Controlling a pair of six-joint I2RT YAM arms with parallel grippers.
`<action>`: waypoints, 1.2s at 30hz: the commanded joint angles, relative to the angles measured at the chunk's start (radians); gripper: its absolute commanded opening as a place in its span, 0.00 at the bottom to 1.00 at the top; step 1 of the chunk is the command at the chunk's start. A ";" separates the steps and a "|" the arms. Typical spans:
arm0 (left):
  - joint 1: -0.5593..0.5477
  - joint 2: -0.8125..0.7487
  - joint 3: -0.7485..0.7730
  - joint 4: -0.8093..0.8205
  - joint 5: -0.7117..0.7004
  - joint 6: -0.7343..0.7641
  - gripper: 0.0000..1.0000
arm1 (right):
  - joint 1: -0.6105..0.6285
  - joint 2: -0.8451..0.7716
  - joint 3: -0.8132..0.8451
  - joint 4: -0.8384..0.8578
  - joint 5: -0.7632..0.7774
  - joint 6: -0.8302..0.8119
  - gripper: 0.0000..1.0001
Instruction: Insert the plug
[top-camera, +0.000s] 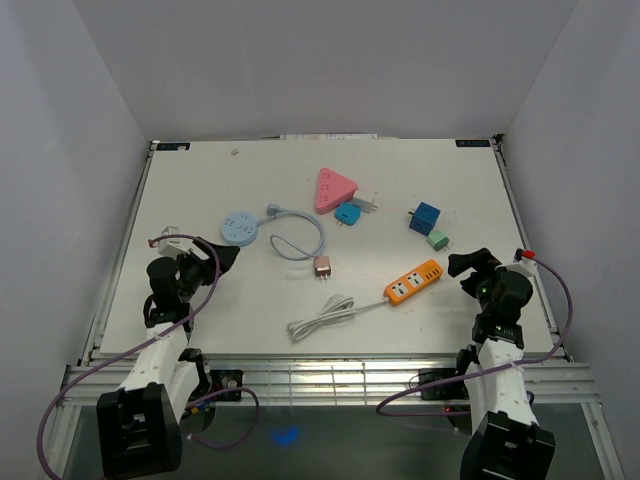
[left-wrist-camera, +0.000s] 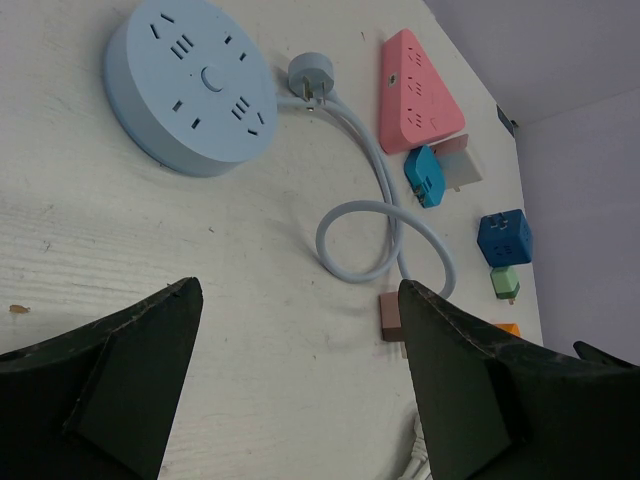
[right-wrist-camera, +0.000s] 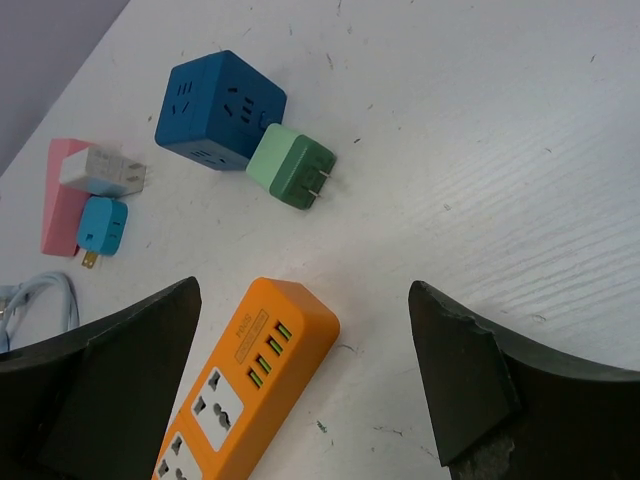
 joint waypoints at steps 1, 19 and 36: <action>0.005 -0.004 0.009 0.019 0.013 0.010 0.90 | 0.001 0.011 0.021 0.026 -0.019 -0.018 0.89; 0.005 0.015 0.018 0.005 0.006 0.010 0.90 | 0.821 0.294 0.282 -0.036 0.433 -0.187 0.96; 0.007 0.024 0.023 -0.009 -0.002 0.007 0.90 | 1.205 0.879 0.705 -0.153 0.681 -0.135 0.91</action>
